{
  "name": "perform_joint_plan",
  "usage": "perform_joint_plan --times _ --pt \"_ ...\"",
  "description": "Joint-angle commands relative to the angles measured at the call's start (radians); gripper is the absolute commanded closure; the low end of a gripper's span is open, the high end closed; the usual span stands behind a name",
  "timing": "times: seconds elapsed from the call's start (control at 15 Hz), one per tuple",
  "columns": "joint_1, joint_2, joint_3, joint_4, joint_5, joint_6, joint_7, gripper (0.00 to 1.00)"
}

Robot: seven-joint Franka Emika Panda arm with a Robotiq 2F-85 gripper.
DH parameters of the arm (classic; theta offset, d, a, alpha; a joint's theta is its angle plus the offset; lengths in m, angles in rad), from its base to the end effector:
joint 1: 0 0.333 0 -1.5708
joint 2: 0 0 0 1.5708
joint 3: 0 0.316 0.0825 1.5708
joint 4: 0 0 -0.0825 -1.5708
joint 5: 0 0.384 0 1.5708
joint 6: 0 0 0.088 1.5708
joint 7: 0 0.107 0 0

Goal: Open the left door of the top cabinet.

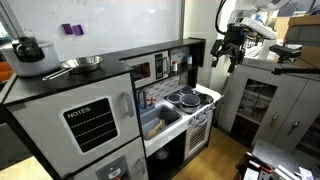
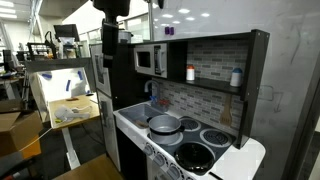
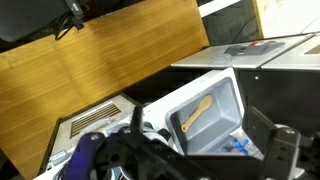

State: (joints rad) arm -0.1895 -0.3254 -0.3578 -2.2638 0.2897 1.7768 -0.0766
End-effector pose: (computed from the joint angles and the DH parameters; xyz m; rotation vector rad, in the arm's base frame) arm 0.3832 -0.2141 0.4748 -2.6193 0.7099 0.0827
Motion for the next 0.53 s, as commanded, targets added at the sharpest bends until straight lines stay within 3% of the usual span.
perform_joint_plan --times 0.0,0.47 --pt "-0.035 0.055 -0.004 0.038 0.095 -0.026 0.045 0.0" --pt "-0.08 0.153 -0.025 0.067 0.281 -0.03 0.155 0.0"
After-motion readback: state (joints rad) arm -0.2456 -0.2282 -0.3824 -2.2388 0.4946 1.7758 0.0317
